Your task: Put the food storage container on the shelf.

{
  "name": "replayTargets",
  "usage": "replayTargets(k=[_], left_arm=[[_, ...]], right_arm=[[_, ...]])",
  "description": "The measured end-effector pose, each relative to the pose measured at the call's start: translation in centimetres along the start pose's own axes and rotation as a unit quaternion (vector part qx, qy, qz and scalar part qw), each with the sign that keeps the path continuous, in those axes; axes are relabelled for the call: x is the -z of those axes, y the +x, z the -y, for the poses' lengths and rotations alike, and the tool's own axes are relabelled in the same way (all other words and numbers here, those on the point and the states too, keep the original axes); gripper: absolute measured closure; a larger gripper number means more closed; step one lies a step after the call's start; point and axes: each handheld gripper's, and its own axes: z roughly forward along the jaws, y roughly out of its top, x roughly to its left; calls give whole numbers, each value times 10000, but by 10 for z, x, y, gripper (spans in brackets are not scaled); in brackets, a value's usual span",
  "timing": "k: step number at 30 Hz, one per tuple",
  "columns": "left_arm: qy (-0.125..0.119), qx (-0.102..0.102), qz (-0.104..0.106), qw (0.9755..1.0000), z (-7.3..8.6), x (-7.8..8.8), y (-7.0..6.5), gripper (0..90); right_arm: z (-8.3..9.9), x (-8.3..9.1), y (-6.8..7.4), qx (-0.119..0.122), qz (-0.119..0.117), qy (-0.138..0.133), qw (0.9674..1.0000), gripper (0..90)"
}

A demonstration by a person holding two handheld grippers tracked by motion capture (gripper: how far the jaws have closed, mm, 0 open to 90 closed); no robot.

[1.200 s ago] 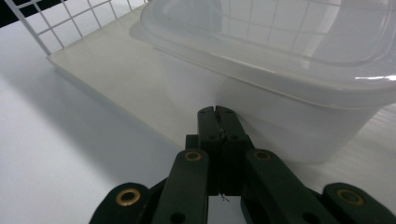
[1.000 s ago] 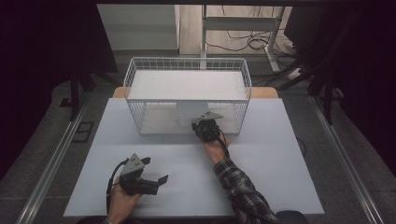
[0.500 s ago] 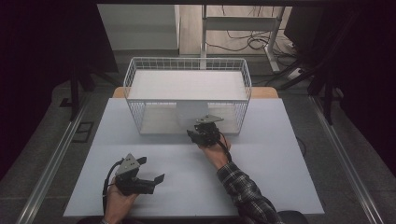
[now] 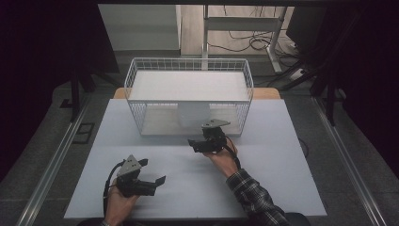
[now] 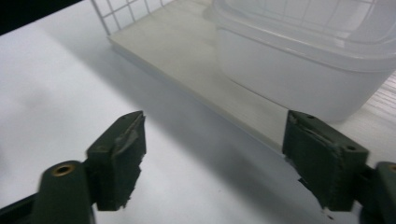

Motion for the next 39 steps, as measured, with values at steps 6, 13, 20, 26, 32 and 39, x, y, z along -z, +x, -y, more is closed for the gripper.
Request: replayTargets(k=[6, 13, 20, 26, 32, 39], left_arm=[[-4, 21, 7, 10000, 0, 0, 0, 28], [45, 18, -29, 10000, 1, -1, 2, 29], [88, -9, -65, 9999, 2, -2, 3, 32], [115, -23, -14, 9999, 2, -2, 3, 34], [166, -37, 30, 9999, 2, -3, 3, 37], [211, -75, 35, 9997, 2, -4, 1, 37]], right_arm=[[3, 8, 4, 56, -114, 45, 9999, 130], [6, 14, 6, 146, -255, 140, 9995, 71], [10, 23, 6, 250, -279, 188, 9991, 52], [15, 28, 5, 235, -308, 268, 9989, 45], [19, 36, 4, 266, -321, 319, 9986, 31], [22, 49, 2, 187, -318, 284, 9989, 10]])
